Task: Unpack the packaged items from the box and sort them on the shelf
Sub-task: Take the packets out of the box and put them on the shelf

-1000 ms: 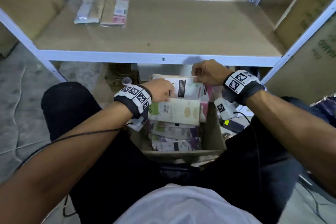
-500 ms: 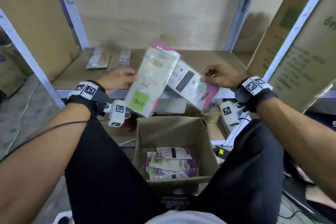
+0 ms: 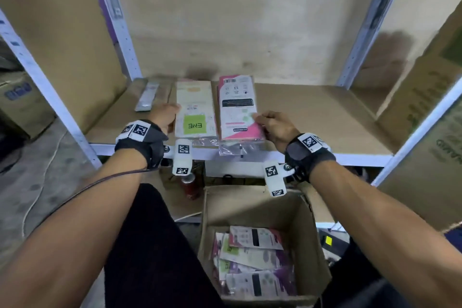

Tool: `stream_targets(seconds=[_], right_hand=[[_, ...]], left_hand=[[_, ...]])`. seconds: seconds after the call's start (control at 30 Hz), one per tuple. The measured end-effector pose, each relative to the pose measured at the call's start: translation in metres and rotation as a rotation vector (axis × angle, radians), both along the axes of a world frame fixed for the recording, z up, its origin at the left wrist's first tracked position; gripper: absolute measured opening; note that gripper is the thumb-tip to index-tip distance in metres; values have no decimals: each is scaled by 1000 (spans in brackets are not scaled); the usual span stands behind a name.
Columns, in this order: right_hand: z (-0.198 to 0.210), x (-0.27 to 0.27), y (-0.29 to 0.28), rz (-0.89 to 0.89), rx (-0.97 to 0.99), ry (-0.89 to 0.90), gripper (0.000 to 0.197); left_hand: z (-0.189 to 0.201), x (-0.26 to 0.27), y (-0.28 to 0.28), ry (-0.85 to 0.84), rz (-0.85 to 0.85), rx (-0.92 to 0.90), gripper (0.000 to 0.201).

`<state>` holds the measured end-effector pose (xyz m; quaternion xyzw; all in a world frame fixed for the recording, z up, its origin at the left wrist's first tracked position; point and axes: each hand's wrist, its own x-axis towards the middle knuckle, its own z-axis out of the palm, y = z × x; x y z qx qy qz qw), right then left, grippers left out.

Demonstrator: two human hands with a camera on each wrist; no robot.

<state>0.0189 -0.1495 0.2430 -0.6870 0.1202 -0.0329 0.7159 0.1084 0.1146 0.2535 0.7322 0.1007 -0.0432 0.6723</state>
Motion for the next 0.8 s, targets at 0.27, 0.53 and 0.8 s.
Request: stream_targets(seconds=[0.27,0.53,0.8], right_hand=[[2,102,33,26,71,35,17],[-3,203,67,89,48,100,11],[-8,254,117,226,-30,217,13]], left_hand=[[1,105,37,-50,87,129,13],[9,186,86,-44,157,482,14],[-21,254,118,-31,198,591,10]])
